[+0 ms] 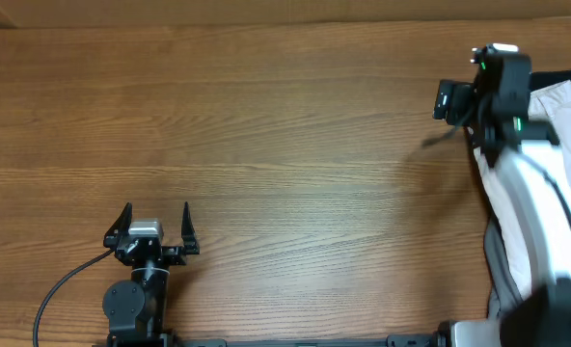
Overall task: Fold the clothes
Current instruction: 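Reach the right gripper to the waistband of the beige shorts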
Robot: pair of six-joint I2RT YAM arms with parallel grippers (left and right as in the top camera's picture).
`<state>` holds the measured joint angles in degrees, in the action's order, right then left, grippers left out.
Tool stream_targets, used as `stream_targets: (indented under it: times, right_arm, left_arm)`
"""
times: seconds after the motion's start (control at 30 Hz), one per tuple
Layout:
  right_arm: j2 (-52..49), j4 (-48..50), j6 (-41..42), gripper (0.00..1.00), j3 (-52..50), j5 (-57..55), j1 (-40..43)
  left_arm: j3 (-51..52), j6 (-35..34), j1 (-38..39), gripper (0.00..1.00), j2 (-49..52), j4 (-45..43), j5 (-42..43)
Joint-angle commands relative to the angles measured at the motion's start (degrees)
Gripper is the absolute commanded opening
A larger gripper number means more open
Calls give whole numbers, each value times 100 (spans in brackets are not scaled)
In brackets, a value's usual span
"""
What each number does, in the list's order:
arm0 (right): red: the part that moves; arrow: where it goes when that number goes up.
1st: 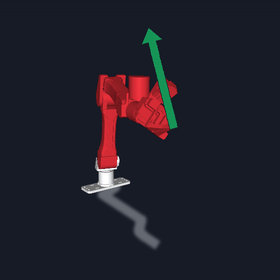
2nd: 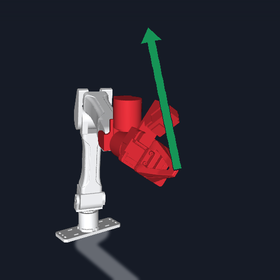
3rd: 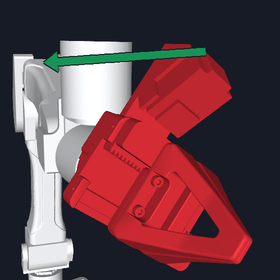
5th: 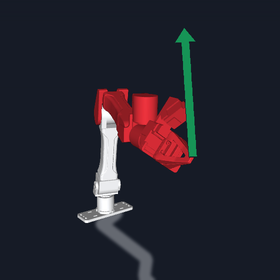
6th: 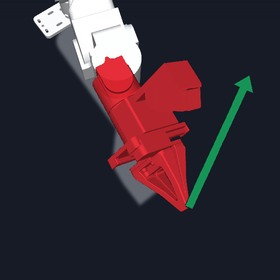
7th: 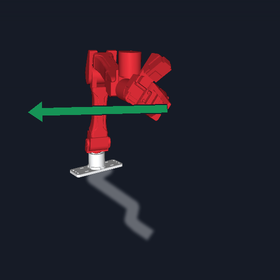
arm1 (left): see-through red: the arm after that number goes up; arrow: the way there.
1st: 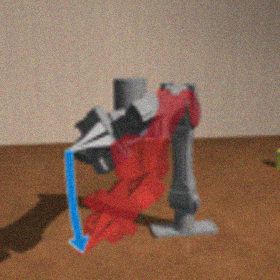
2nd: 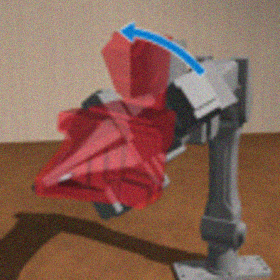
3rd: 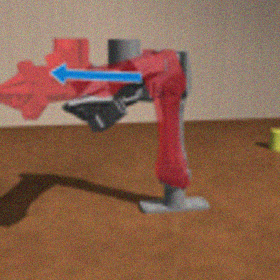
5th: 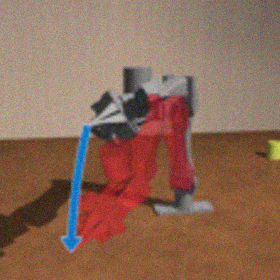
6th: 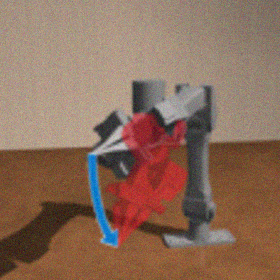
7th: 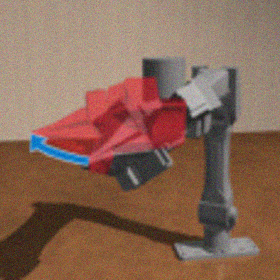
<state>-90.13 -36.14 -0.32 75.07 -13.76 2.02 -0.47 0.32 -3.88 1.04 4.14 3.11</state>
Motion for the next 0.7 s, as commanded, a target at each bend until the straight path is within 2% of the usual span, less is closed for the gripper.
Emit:
stream_targets:
  times: [0.0, 0.13, 0.43, 0.57, 0.67]
  right_arm:
    - [-1049, -625, -127, 100, 1023, -157, 111]
    - [-1729, -446, -315, 100, 1095, -791, 195]
    - [-2658, -402, -466, 99, 1091, -1320, 382]
    - [-2940, -404, -470, 93, 1088, -1325, 396]
    - [-3097, -404, -466, 82, 1078, -1443, 407]
  left_arm:
    - [17, -50, -50, 100, -35, 13, -37]
    - [17, -50, -50, 100, -35, 11, -37]
    - [17, -50, -50, 100, -35, 11, -37]
    - [17, -52, -50, 100, -35, 11, -37]
    - [17, -50, -50, 100, -35, 11, -37]
